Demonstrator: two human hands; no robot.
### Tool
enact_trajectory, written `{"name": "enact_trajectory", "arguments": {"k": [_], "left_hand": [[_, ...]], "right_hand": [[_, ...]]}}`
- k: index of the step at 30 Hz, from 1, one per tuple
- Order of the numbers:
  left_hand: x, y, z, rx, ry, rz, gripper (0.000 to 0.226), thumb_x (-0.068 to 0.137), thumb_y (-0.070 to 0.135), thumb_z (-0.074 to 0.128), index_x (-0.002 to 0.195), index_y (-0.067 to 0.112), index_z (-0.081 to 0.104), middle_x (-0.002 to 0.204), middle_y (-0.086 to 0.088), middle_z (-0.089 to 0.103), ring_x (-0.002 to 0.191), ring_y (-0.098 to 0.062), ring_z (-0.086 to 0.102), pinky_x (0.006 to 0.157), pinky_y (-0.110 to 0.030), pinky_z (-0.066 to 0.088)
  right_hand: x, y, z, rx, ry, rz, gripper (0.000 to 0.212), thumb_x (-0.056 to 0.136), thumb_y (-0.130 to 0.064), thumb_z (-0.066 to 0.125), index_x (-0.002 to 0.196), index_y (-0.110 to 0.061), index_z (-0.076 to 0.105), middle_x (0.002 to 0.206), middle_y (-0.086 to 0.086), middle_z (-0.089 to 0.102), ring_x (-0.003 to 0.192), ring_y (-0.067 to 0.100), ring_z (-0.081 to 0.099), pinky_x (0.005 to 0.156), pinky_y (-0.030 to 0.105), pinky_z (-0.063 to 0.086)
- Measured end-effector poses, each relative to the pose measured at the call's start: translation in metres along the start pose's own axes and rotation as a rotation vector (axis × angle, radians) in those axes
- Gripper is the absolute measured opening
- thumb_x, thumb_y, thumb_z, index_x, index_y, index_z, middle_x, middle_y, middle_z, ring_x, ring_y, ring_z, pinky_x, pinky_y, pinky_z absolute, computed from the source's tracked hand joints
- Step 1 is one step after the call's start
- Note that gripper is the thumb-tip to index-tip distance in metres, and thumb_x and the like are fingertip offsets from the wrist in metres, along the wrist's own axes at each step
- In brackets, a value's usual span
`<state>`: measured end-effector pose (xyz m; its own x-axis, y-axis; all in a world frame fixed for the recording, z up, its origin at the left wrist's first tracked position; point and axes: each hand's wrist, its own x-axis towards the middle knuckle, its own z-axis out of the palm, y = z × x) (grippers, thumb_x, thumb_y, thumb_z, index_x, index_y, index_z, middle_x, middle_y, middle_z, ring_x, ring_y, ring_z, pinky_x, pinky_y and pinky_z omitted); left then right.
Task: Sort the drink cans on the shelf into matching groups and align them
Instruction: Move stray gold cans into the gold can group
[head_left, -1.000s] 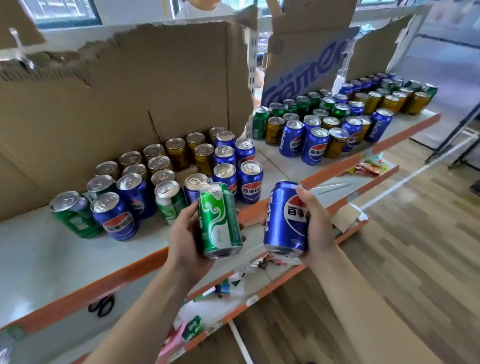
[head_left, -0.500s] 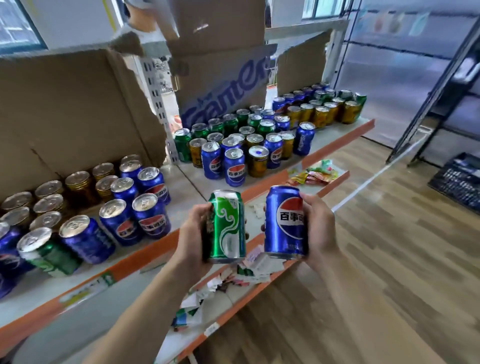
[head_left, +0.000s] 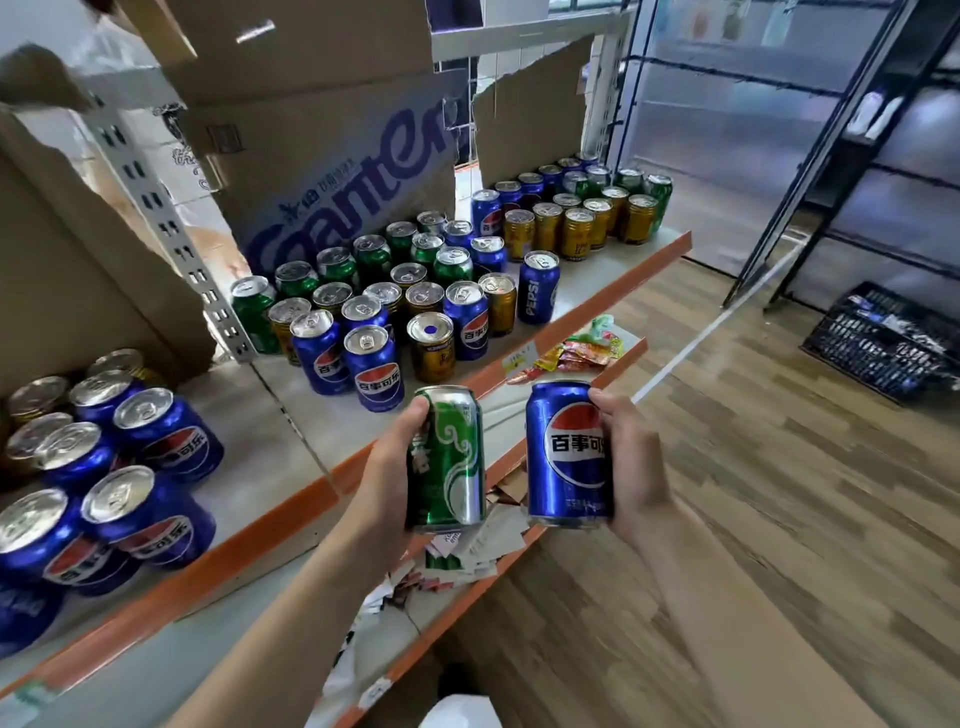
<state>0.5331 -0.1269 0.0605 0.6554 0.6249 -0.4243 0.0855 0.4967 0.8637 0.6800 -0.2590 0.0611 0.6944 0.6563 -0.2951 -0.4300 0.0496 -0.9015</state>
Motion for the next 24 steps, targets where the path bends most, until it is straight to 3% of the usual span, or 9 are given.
{"name": "enact_trajectory", "arguments": {"k": [4,7,10,13,14,17,20,24], "left_hand": [[0.031,0.011,0.004,0.025,-0.020,0.033,0.047,0.086,0.057,0.053,0.111,0.019,0.065,0.104,-0.015,0.074,0.094,-0.034,0.072,0.075,-0.041,0.058],[0.049,0.022,-0.003,0.049,-0.022,0.096,0.061,0.074,0.059,0.068,0.120,0.020,0.061,0.107,-0.012,0.073,0.093,-0.029,0.073,0.070,-0.036,0.058],[0.064,0.030,-0.022,0.035,0.051,0.185,0.057,0.075,0.053,0.065,0.123,0.022,0.059,0.109,-0.009,0.072,0.099,-0.028,0.071,0.084,-0.043,0.057],[0.071,0.033,-0.045,-0.023,0.144,0.238,0.055,0.074,0.049,0.066,0.123,0.026,0.057,0.106,-0.001,0.074,0.098,-0.022,0.071,0.084,-0.042,0.057],[0.072,0.033,-0.053,-0.041,0.171,0.257,0.053,0.075,0.048,0.065,0.123,0.026,0.057,0.105,0.001,0.074,0.097,-0.021,0.072,0.080,-0.040,0.058],[0.075,0.034,-0.079,-0.106,0.284,0.317,0.050,0.076,0.039,0.066,0.122,0.021,0.058,0.104,-0.001,0.074,0.097,-0.023,0.072,0.079,-0.041,0.058],[0.080,0.032,-0.102,-0.157,0.360,0.371,0.051,0.078,0.032,0.070,0.124,0.014,0.058,0.109,-0.007,0.072,0.103,-0.027,0.069,0.086,-0.041,0.056],[0.092,0.026,-0.119,-0.097,0.443,0.400,0.067,0.065,0.032,0.086,0.123,0.021,0.056,0.118,-0.003,0.070,0.111,-0.020,0.066,0.089,-0.032,0.054]], "right_hand": [[0.034,-0.008,0.000,-0.048,-0.014,0.017,0.041,0.093,-0.038,0.046,0.097,-0.003,0.068,0.087,0.020,0.067,0.078,0.035,0.063,0.070,0.037,0.051],[0.061,-0.013,0.013,-0.060,-0.029,0.009,0.048,0.089,-0.041,0.050,0.105,0.002,0.066,0.093,0.024,0.065,0.085,0.040,0.061,0.077,0.042,0.050],[0.088,-0.016,0.034,-0.089,-0.094,0.005,0.052,0.087,-0.042,0.052,0.114,0.000,0.066,0.096,0.025,0.066,0.090,0.045,0.061,0.079,0.046,0.050],[0.110,-0.012,0.061,-0.135,-0.180,-0.005,0.046,0.085,-0.053,0.057,0.093,-0.013,0.077,0.084,0.016,0.070,0.078,0.035,0.065,0.072,0.038,0.051],[0.116,-0.010,0.071,-0.156,-0.211,-0.018,0.053,0.077,-0.062,0.062,0.092,-0.013,0.077,0.081,0.014,0.070,0.073,0.031,0.065,0.069,0.036,0.051],[0.132,-0.001,0.096,-0.253,-0.306,-0.070,0.095,0.058,-0.080,0.070,0.110,-0.001,0.065,0.085,0.016,0.068,0.073,0.031,0.066,0.065,0.037,0.053],[0.145,0.006,0.112,-0.265,-0.381,-0.083,0.093,0.068,-0.078,0.066,0.118,0.001,0.061,0.088,0.015,0.071,0.076,0.030,0.068,0.067,0.037,0.055],[0.156,0.007,0.121,-0.270,-0.434,-0.088,0.091,0.068,-0.080,0.063,0.115,-0.003,0.064,0.092,0.014,0.072,0.081,0.030,0.069,0.066,0.036,0.058]]}}
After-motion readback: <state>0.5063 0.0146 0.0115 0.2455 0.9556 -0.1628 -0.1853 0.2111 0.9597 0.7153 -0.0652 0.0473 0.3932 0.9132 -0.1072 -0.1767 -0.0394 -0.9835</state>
